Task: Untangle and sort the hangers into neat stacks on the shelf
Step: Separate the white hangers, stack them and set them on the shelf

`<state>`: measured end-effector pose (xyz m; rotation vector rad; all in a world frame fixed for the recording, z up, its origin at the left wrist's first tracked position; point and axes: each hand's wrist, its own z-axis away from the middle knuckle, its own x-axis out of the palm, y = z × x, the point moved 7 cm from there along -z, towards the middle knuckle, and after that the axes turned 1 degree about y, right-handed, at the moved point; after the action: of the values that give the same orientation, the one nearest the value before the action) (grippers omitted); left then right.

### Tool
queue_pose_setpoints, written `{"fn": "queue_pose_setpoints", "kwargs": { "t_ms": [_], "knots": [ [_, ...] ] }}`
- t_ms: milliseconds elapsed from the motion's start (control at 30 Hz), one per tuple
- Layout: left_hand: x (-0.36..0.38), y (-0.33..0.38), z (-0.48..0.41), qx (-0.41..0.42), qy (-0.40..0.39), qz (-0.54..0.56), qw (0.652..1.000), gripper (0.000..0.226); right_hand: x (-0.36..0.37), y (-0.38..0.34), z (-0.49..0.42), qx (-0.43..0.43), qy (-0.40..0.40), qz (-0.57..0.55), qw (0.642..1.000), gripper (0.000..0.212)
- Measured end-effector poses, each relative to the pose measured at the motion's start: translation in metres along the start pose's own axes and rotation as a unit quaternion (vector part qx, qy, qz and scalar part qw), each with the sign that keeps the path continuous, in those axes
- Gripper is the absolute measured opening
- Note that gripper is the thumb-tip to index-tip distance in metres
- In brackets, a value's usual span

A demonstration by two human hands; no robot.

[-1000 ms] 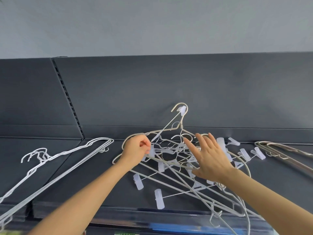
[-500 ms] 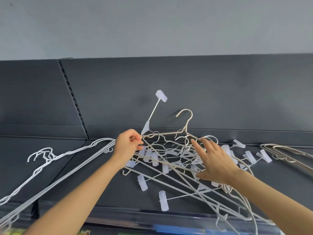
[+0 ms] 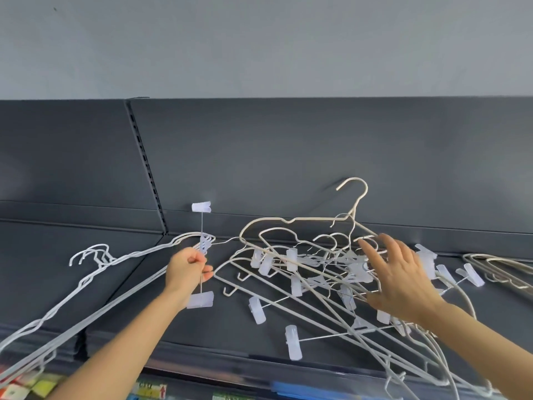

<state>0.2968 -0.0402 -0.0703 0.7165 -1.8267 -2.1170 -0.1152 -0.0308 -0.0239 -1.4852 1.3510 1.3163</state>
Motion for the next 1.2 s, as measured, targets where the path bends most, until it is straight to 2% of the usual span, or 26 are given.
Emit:
{"fn": "queue_pose_setpoints", "kwargs": {
  "t_ms": [100,200,367,467,500,600,633,700,767,900,1067,1133,1200],
  "knots": [
    [0.006,-0.007,0.003,-0.008,-0.034,-0.024,0.999,0.018,-0.002,0.016,0.004,0.029,0.012,-0.014,0.999,0.109],
    [0.02,-0.011,0.008,-0.006,-0.102,-0.062,0.993,0.014,-0.004,0.029,0.008,0.053,0.015,-0.035,0.998,0.109],
    [0.05,-0.007,0.022,0.029,-0.206,-0.187,0.96,0.008,0.0,0.038,0.016,0.053,0.01,-0.083,0.995,0.108],
    [0.062,0.005,0.027,0.13,-0.213,-0.364,0.898,0.011,0.002,0.037,0.02,0.042,0.002,-0.085,0.995,0.106],
    [0.066,0.014,0.031,0.177,-0.196,-0.402,0.877,0.02,0.003,0.035,0.021,0.037,-0.003,-0.087,0.996,0.106],
    [0.084,0.053,0.054,0.32,-0.151,-0.433,0.829,0.078,-0.001,0.027,0.022,0.015,-0.008,-0.105,0.994,0.107],
    [0.093,0.066,0.064,0.37,-0.153,-0.445,0.801,0.09,-0.004,0.023,0.021,0.004,-0.003,-0.112,0.994,0.107],
    [0.115,0.082,0.082,0.445,-0.17,-0.488,0.732,0.109,-0.011,0.012,0.019,-0.023,0.006,-0.12,0.993,0.108],
    [0.135,0.087,0.091,0.474,-0.187,-0.524,0.682,0.119,-0.017,0.001,0.017,-0.051,0.01,-0.113,0.992,0.108],
    [0.161,0.09,0.092,0.489,-0.2,-0.552,0.645,0.124,-0.024,-0.006,0.015,-0.084,0.031,-0.109,0.99,0.106],
    [0.17,0.098,0.094,0.517,-0.18,-0.55,0.631,0.122,-0.021,0.002,0.013,-0.095,-0.007,-0.13,0.987,0.103],
    [0.173,0.098,0.098,0.539,-0.169,-0.547,0.619,0.122,-0.018,0.008,0.012,-0.079,-0.024,-0.158,0.984,0.09],
    [0.176,0.095,0.102,0.551,-0.166,-0.535,0.618,0.123,-0.017,0.013,0.008,-0.054,-0.006,-0.127,0.99,0.068]
  ]
}}
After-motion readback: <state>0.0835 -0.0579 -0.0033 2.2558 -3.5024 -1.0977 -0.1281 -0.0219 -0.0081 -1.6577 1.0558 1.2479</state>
